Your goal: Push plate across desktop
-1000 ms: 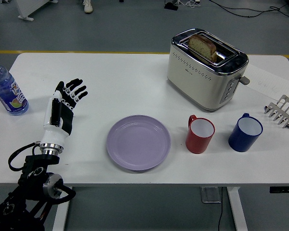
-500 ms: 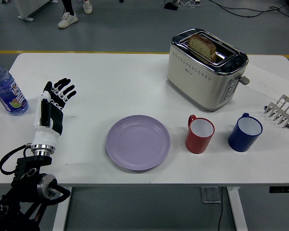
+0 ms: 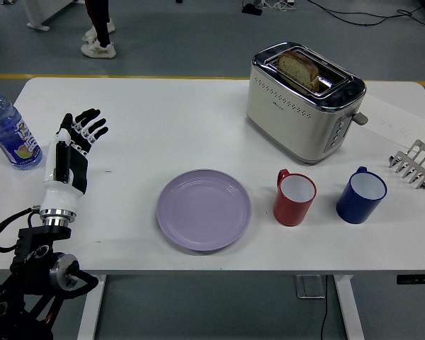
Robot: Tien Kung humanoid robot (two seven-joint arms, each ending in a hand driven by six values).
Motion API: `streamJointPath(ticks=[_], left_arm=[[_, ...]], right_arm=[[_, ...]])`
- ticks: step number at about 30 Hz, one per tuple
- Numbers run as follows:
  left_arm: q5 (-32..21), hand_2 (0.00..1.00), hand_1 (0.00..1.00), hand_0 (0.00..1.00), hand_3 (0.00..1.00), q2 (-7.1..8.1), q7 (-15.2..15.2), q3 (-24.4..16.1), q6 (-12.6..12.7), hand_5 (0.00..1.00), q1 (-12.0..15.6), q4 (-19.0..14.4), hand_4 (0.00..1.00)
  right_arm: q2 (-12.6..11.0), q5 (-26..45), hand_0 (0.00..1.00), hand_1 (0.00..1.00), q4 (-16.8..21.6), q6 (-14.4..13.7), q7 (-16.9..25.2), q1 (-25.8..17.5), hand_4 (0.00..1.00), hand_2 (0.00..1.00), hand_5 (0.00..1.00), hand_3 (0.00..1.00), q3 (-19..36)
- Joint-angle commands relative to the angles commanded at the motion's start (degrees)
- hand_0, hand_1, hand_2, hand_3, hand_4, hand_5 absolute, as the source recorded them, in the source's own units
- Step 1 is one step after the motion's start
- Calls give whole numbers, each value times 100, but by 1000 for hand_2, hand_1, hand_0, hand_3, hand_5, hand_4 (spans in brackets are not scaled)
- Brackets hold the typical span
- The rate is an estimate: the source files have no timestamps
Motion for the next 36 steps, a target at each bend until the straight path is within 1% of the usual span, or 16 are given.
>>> streamJointPath(ticks=[2,3,4,7,9,10,12,14,16,18,22,27,28,36], left_arm=[[103,769,756,727,653,116,-53,-32,-23,915,72,-81,537],[126,769,756,727,653,142,-67,-40,-23,915,88,-98,537],[143,835,815,769,729,162,-74,-48,-24,933,103,-114,546],[217,835,815,769,729,241,-80,-99,-43,933,197,-198,546],[264,835,815,769,729,233,-65,-141,-55,933,266,-236,546],[275,857,832,793,772,224,-62,-156,-57,981,291,-248,564],[308,857,832,793,772,184,-63,-200,-56,981,367,-271,564],[421,857,832,793,772,113,-53,-271,-50,981,476,-272,564],[468,868,840,797,786,87,-52,-298,-42,972,514,-272,562],[489,868,840,797,786,31,-55,-353,-17,972,604,-274,562],[509,872,843,801,794,0,-57,-399,9,964,706,-285,559],[528,872,843,801,794,9,-37,-390,6,964,730,-285,559],[537,865,835,796,795,10,-26,-389,-1,985,730,-287,573],[548,863,833,794,797,-16,-23,-356,-8,998,701,-271,586]], right_arm=[[0,165,602,648,43,-60,184,-17,632,808,700,840,-182],[-2,230,602,648,50,-64,232,-21,632,808,700,840,-246],[-3,271,592,638,55,-64,258,-25,631,805,680,833,-284],[-6,412,592,638,82,-71,349,-53,631,805,680,833,-411],[-3,437,592,638,93,-102,403,-70,631,805,680,833,-443],[-2,438,597,632,96,-112,415,-76,627,794,679,825,-448],[-3,455,597,632,110,-130,441,-94,627,794,679,825,-464],[-6,525,597,632,129,-149,499,-122,627,794,679,825,-512],[-9,561,597,631,139,-155,523,-132,632,794,690,823,-538],[-14,750,597,631,155,-116,582,-158,632,794,690,823,-647],[-9,706,591,628,154,-148,586,-167,637,791,692,820,-586],[-17,511,591,628,142,-199,563,-169,637,791,692,820,-468],[-19,499,591,623,142,-199,565,-171,647,785,689,816,-464],[-53,554,591,624,160,-182,612,-188,656,783,694,815,-542]])
